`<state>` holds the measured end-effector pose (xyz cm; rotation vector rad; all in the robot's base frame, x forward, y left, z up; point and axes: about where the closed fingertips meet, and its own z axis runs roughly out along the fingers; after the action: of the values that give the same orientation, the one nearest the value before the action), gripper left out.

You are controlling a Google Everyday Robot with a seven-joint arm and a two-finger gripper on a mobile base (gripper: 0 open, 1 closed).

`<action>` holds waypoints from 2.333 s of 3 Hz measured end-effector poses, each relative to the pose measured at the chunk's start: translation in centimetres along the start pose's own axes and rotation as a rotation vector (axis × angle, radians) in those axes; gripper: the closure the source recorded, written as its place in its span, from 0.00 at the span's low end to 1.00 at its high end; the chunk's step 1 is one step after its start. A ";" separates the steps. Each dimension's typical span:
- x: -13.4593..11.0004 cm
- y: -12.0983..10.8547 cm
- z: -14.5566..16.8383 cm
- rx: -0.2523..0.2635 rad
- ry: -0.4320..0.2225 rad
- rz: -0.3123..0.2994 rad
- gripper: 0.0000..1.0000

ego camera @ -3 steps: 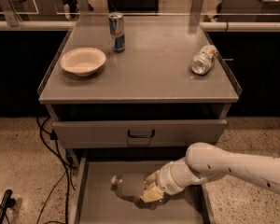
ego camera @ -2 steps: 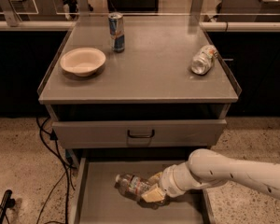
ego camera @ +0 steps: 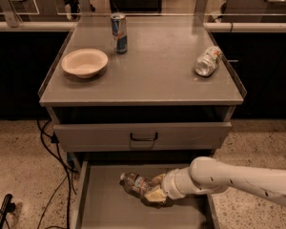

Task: Place water bottle into middle drawer

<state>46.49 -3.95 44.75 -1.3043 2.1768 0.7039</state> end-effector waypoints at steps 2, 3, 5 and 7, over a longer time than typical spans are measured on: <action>2.8 -0.8 5.5 -0.045 0.017 0.009 1.00; 4.9 -1.3 7.9 -0.042 0.025 0.019 1.00; 4.7 -1.2 7.7 -0.042 0.025 0.019 0.52; 4.7 -1.2 7.7 -0.042 0.025 0.019 0.00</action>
Offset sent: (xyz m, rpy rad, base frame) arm 0.0057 0.0190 -0.0980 0.0107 0.0657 0.0226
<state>46.83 -2.39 35.85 -1.3213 2.2079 0.7491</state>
